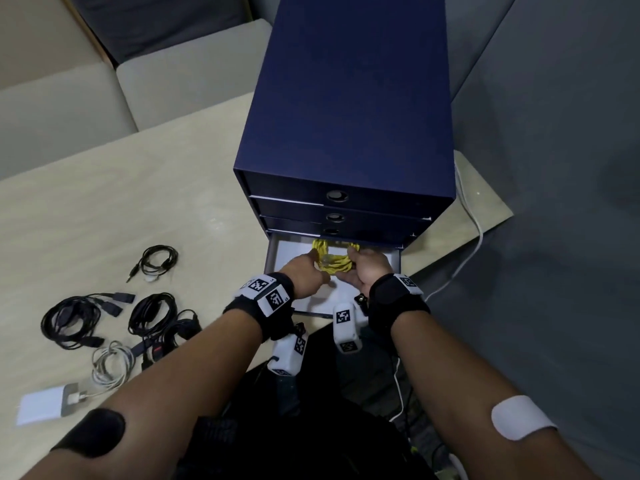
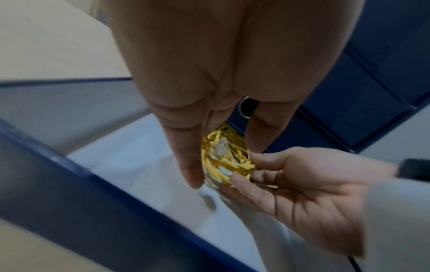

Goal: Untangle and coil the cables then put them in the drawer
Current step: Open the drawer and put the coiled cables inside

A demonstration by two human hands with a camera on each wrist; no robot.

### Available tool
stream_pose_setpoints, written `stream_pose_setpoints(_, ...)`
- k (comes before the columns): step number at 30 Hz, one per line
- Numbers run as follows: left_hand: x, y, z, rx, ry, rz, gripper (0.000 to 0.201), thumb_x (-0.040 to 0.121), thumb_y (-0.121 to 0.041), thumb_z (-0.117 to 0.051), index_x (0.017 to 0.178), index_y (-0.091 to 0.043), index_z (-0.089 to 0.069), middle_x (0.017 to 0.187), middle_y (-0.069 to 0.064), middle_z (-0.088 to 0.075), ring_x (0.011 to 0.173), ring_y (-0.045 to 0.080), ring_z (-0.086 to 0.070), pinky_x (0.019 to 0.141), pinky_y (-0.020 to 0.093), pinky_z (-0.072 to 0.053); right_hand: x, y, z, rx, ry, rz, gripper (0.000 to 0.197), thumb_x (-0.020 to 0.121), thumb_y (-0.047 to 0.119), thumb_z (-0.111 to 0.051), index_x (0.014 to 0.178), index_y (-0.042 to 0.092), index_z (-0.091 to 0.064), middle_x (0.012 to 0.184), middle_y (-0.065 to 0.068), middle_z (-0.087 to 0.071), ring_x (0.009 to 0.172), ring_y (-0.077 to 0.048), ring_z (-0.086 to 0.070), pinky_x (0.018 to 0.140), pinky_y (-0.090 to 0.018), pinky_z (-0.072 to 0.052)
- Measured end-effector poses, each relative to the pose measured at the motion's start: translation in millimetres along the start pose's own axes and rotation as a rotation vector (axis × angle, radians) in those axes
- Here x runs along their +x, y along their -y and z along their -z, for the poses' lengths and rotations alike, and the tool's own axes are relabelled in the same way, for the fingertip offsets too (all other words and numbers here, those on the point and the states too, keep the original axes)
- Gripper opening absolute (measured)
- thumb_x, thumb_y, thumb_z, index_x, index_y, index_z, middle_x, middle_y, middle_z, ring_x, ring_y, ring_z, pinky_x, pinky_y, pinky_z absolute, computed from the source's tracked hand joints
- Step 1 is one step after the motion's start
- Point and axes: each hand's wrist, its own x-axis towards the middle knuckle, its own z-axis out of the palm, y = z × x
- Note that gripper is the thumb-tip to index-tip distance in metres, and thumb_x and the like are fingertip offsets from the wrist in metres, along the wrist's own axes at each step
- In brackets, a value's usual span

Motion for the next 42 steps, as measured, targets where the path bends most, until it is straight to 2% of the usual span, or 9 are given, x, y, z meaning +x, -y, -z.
stream_pose_setpoints(3,6.4,-1.5,2.6,-0.172,-0.046,0.004,0.034,0.082,-0.009,-0.057,0.116,-0.006,-0.055,0.110,0.018,-0.065,0.097,0.031,-0.065,0.090,0.047,-0.053,0.7,-0.4,2.4,-0.104,0.023,0.013,0.029,0.095,0.027,-0.060,0.110,0.003,-0.053,0.100,-0.016,-0.062,0.077,-0.027,-0.066,0.065,-0.033,-0.060)
stream_pose_setpoints(7,12.1,-2.1,4.3,-0.344,-0.099,0.004,0.024,0.067,-0.010,-0.057,0.086,-0.025,-0.059,0.104,0.016,-0.067,0.100,0.035,-0.064,0.091,0.049,-0.053,-0.3,0.4,3.5,-0.226,0.076,-0.025,0.026,0.094,0.026,-0.061,0.110,0.011,-0.047,0.089,-0.012,-0.057,0.067,-0.027,-0.065,0.072,-0.038,-0.059)
stream_pose_setpoints(14,11.3,3.0,11.5,-0.286,-0.065,-0.001,0.069,0.080,-0.010,-0.058,0.145,-0.011,-0.036,0.139,0.008,-0.050,0.115,0.027,-0.057,0.102,0.043,-0.045,4.0,1.4,-12.9,-0.058,0.119,-0.025,0.024,0.102,0.020,-0.046,0.115,0.000,-0.048,0.104,-0.016,-0.064,0.076,-0.022,-0.065,0.059,-0.029,-0.058)
stream_pose_setpoints(19,11.3,-0.8,20.3,-0.058,0.031,0.012,0.070,0.082,-0.007,-0.055,0.147,-0.021,-0.034,0.142,0.008,-0.047,0.122,0.028,-0.052,0.098,0.031,-0.044,7.1,0.6,-20.3,0.065,0.138,-0.009,0.039,0.100,0.008,-0.042,0.138,-0.002,-0.041,0.111,-0.004,-0.067,0.086,-0.016,-0.068,0.056,-0.023,-0.056)
stream_pose_setpoints(25,12.6,-12.9,23.7,0.007,0.051,-0.054,0.060,0.082,-0.004,-0.055,0.140,-0.020,-0.045,0.127,0.010,-0.058,0.111,0.026,-0.057,0.087,0.029,-0.046,6.9,3.4,-19.4,0.218,0.192,-0.042,0.025,0.101,-0.001,-0.032,0.116,-0.001,-0.052,0.118,-0.013,-0.058,0.116,-0.029,-0.058,0.088,-0.036,-0.051)
stream_pose_setpoints(29,9.5,-5.5,32.1,0.041,0.034,-0.057,0.061,0.084,-0.004,-0.050,0.142,-0.021,-0.042,0.136,0.011,-0.053,0.119,0.026,-0.053,0.083,0.022,-0.040,10.4,2.7,-26.0,0.323,0.152,-0.066,0.017,0.098,-0.004,-0.037,0.097,-0.002,-0.053,0.110,-0.013,-0.056,0.114,-0.029,-0.058,0.070,-0.033,-0.052)
stream_pose_setpoints(32,3.6,2.4,38.5,0.010,-0.003,-0.061,0.060,0.085,-0.003,-0.048,0.143,-0.021,-0.042,0.142,0.007,-0.048,0.118,0.023,-0.053,0.089,0.023,-0.041,12.4,1.8,-25.8,0.349,0.126,-0.086,0.015,0.098,-0.002,-0.041,0.108,-0.003,-0.051,0.119,-0.013,-0.053,0.097,-0.025,-0.063,0.066,-0.031,-0.053)
stream_pose_setpoints(38,-18.9,25.3,48.7,-0.171,-0.129,-0.129,0.041,0.092,-0.005,-0.050,0.133,-0.010,-0.051,0.129,0.004,-0.060,0.109,0.019,-0.058,0.090,0.025,-0.046,-4.9,10.2,-22.3,-0.213,0.216,-0.057,0.005,0.095,0.015,-0.055,0.095,0.012,-0.058,0.072,-0.005,-0.065,0.047,-0.012,-0.057,0.042,-0.019,-0.042)
stream_pose_setpoints(42,-49.9,59.5,68.2,-0.326,-0.328,-0.143,0.036,0.089,0.001,-0.050,0.122,-0.011,-0.057,0.106,-0.002,-0.065,0.087,0.016,-0.062,0.073,0.025,-0.049,-22.3,12.2,-50.1,-0.476,0.328,0.097,0.010,0.092,0.020,-0.058,0.083,0.016,-0.055,0.068,-0.003,-0.061,0.048,-0.016,-0.047,0.050,-0.024,-0.032)
